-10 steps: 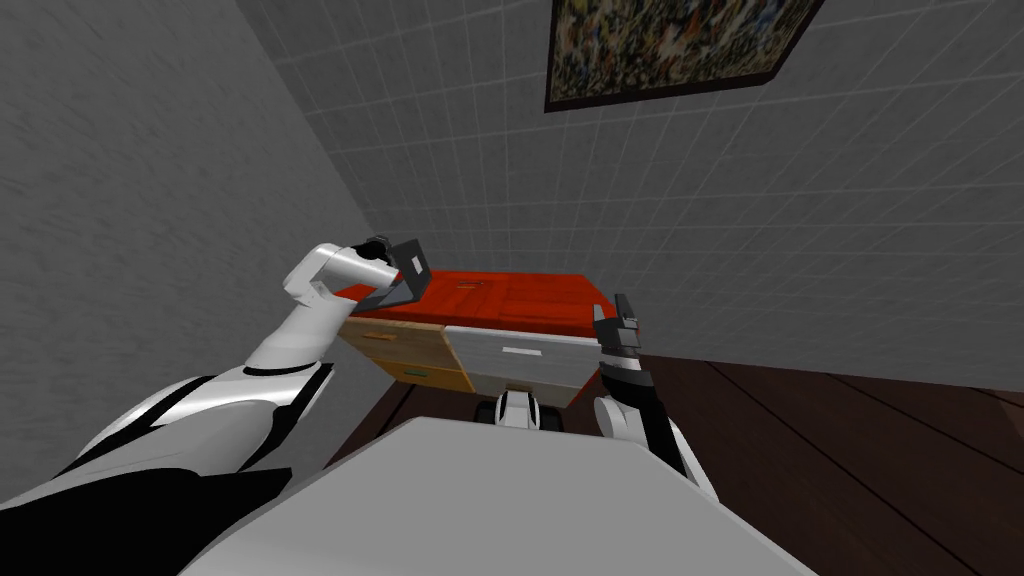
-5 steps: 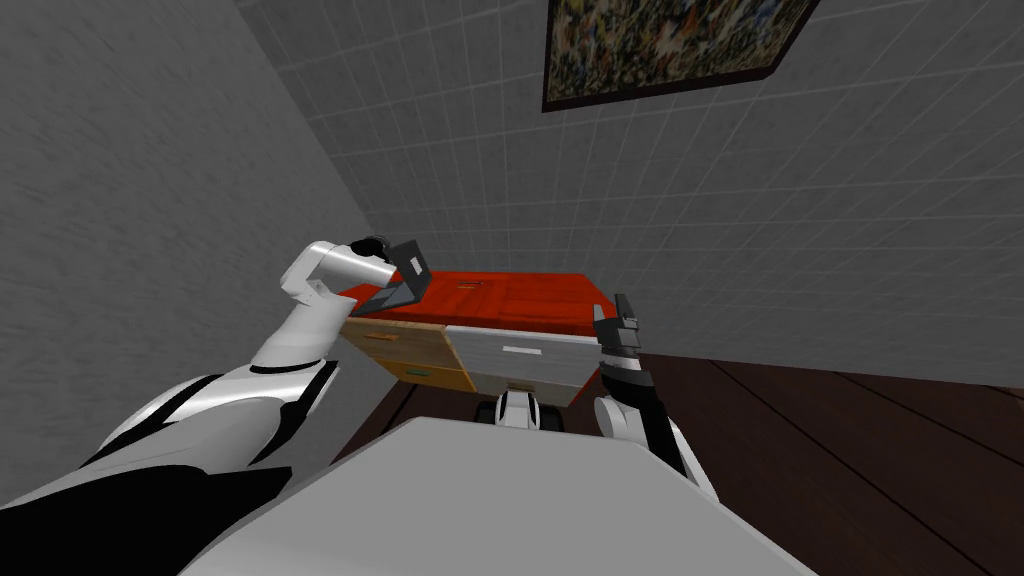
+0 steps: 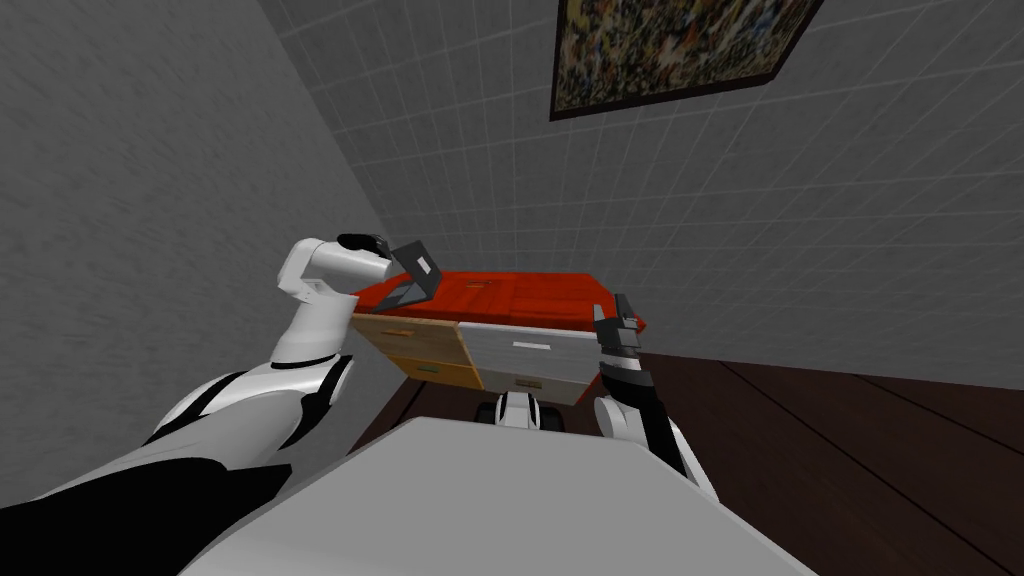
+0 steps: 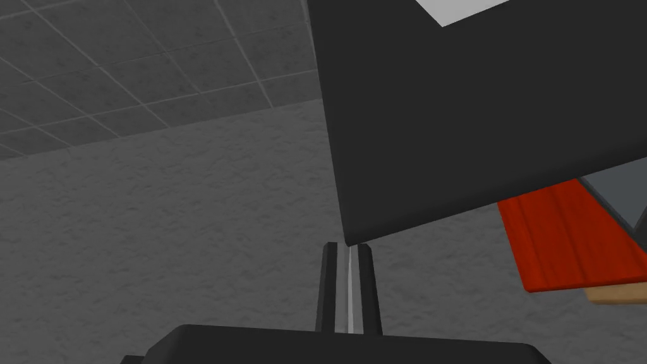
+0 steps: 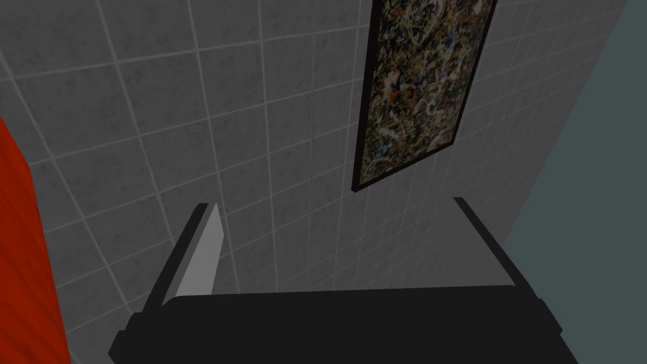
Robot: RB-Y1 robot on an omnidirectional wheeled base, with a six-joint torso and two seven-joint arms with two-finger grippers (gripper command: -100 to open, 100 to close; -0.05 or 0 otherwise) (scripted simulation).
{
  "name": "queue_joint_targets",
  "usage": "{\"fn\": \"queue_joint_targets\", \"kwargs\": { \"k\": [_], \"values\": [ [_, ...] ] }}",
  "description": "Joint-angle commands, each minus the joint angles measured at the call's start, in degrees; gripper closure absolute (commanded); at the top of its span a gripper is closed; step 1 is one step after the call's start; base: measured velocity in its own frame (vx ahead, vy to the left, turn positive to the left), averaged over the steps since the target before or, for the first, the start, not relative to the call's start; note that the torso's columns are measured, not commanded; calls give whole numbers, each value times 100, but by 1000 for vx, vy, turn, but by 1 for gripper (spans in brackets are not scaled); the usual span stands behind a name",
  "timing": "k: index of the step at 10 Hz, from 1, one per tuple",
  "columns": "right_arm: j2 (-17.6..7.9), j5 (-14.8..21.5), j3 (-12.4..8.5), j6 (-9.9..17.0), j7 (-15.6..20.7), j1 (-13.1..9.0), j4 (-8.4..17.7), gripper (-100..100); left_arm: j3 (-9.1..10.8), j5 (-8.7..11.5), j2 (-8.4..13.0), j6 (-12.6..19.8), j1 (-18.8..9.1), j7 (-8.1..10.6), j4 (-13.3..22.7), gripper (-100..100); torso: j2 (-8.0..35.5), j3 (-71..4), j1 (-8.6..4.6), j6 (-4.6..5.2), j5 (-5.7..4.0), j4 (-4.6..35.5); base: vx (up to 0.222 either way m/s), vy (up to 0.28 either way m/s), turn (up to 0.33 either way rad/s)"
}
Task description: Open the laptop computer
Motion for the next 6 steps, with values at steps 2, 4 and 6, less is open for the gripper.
{"fn": "queue_joint_targets", "kwargs": {
  "k": [2,4,6],
  "values": [
    [1,0,1,0,0,1,0,0,-125,-244,66,-153,147,-111,38,-100,-20,-14,-84,27,-39,2,28,-78,30],
    [2,0,2,0,0,2,-1,0,-231,-441,129,-258,268,-220,53,-100,0,-4,-119,32,-65,19,58,-123,34],
    [1,0,2,0,0,1,-1,0,-202,-394,111,-219,247,-194,62,-100,33,17,-78,38,-58,33,16,-25,8]
  ]
}}
